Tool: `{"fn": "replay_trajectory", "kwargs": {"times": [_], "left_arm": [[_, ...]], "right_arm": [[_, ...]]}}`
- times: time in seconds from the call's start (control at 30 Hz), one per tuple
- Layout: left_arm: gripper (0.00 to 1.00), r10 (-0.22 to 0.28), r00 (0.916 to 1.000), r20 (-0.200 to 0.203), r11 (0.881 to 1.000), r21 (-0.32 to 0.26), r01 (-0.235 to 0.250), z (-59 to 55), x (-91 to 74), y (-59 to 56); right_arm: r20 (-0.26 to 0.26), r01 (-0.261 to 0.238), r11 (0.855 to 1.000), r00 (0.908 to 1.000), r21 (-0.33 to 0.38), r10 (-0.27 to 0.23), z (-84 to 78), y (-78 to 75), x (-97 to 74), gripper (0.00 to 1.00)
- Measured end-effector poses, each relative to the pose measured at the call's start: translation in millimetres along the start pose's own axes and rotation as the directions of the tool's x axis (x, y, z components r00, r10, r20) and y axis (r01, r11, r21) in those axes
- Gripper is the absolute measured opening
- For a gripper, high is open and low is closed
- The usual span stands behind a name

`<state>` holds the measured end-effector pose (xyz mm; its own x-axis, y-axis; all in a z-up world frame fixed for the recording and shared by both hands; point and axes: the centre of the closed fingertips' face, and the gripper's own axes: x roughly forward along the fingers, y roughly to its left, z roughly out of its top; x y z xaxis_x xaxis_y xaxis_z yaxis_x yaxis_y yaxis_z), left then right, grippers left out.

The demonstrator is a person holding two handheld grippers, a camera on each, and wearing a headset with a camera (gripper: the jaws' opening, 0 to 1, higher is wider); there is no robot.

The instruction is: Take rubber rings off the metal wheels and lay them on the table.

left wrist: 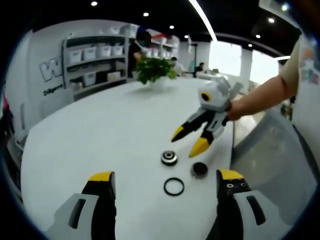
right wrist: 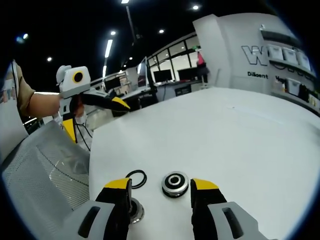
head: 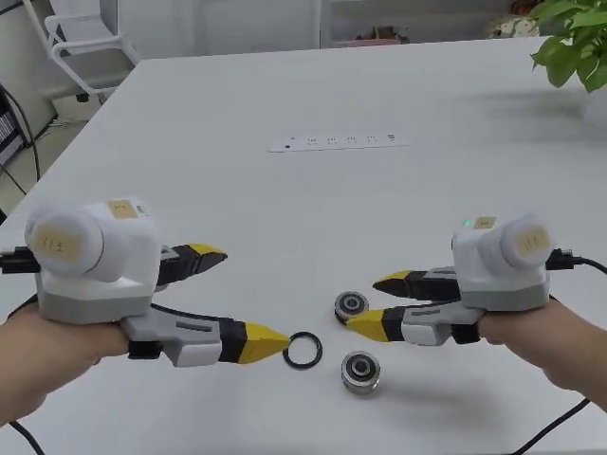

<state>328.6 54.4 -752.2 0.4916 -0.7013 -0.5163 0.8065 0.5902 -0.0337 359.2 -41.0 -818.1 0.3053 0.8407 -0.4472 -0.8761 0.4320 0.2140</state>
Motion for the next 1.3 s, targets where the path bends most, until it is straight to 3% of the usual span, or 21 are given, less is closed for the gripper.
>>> {"fn": "replay_trajectory", "kwargs": {"times": [0.6,1.3], "left_arm": [[0.8,-0.018,0.9996,-0.023,1.0,0.022,0.018,-0.4,16.5,1.6],[0.75,-0.047,0.9975,-0.053,0.997,0.057,0.05,-2.2,41.0,1.5]], "right_arm": [[-0.017,0.037,0.999,0.9992,-0.011,-0.037,-12.5,-13.8,-3.9,0.43],[-0.03,0.047,0.999,0.9984,-0.025,-0.048,-19.3,-16.5,-2.0,0.39]]}}
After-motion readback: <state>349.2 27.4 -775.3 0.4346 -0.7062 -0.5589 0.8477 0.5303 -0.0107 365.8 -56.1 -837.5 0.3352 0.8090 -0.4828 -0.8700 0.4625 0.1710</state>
